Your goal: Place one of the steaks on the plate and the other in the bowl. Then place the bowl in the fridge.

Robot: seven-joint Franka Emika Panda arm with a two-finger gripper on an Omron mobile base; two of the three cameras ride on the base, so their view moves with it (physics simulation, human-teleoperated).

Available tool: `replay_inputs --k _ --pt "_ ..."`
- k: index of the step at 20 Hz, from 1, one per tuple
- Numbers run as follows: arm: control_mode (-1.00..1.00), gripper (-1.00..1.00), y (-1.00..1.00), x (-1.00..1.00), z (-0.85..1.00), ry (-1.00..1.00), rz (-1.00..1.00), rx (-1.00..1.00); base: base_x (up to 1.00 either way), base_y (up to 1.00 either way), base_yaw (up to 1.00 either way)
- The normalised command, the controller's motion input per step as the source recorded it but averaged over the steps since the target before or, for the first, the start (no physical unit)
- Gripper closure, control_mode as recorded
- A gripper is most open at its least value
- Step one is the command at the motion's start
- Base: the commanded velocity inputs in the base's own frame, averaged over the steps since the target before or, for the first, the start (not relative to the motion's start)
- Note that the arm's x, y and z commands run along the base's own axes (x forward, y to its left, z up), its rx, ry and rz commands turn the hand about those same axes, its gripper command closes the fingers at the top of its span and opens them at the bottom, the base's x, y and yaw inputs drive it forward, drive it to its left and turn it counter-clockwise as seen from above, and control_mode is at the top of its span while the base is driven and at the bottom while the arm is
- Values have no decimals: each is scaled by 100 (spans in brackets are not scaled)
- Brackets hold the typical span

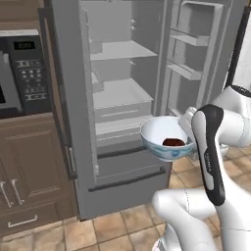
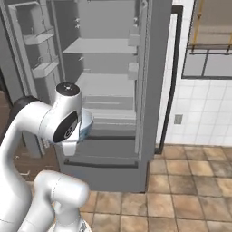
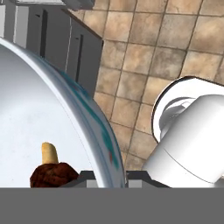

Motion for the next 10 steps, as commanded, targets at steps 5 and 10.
replay_inputs --k 5,10 --pt "100 100 0 0 0 0 0 0 88 4 -2" --pt "100 100 0 0 0 0 0 0 49 13 0"
